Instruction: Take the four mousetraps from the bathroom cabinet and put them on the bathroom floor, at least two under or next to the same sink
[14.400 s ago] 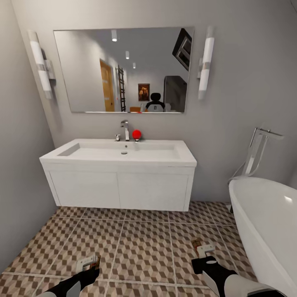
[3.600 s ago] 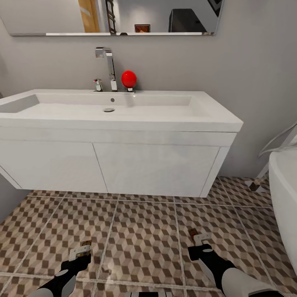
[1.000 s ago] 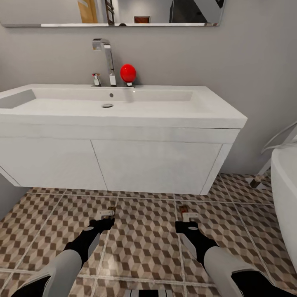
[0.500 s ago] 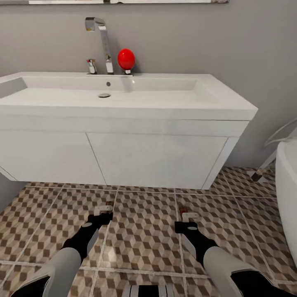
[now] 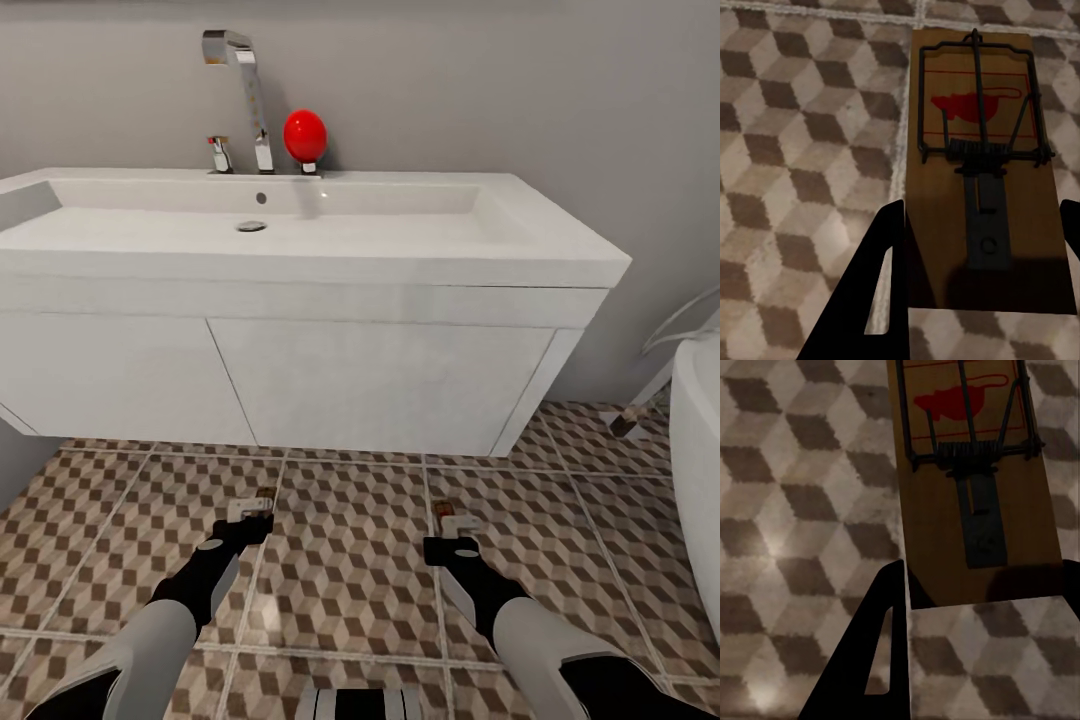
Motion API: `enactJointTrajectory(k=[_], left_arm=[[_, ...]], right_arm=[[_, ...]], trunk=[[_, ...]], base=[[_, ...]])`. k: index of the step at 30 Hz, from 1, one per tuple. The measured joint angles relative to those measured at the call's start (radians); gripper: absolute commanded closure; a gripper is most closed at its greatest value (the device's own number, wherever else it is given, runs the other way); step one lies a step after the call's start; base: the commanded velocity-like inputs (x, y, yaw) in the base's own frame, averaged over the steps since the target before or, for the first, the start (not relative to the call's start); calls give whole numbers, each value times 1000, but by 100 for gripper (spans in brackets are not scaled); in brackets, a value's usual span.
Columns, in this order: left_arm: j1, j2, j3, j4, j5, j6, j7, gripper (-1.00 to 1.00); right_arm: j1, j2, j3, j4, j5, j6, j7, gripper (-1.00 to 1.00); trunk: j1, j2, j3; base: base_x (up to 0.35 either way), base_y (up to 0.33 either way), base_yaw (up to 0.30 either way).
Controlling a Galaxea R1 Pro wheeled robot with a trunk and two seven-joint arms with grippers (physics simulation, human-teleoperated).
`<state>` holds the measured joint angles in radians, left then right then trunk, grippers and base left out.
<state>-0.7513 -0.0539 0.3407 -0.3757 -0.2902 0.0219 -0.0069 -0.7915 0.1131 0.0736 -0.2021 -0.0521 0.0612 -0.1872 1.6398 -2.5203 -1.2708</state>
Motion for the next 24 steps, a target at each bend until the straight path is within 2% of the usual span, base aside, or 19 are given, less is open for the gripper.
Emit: enactJointTrajectory(k=[2,24], left_arm=[[0,1,0,0,0,0,0,100],[0,1,0,0,-1,-1,0,100]], right_arm=[[0,0,0,-1,0,-2,-1,100],[0,5,0,-31,-1,-7,-3,100]], trunk=[[0,0,0],[10,-5,-85]], base=[[0,0,0],[0,0,0]])
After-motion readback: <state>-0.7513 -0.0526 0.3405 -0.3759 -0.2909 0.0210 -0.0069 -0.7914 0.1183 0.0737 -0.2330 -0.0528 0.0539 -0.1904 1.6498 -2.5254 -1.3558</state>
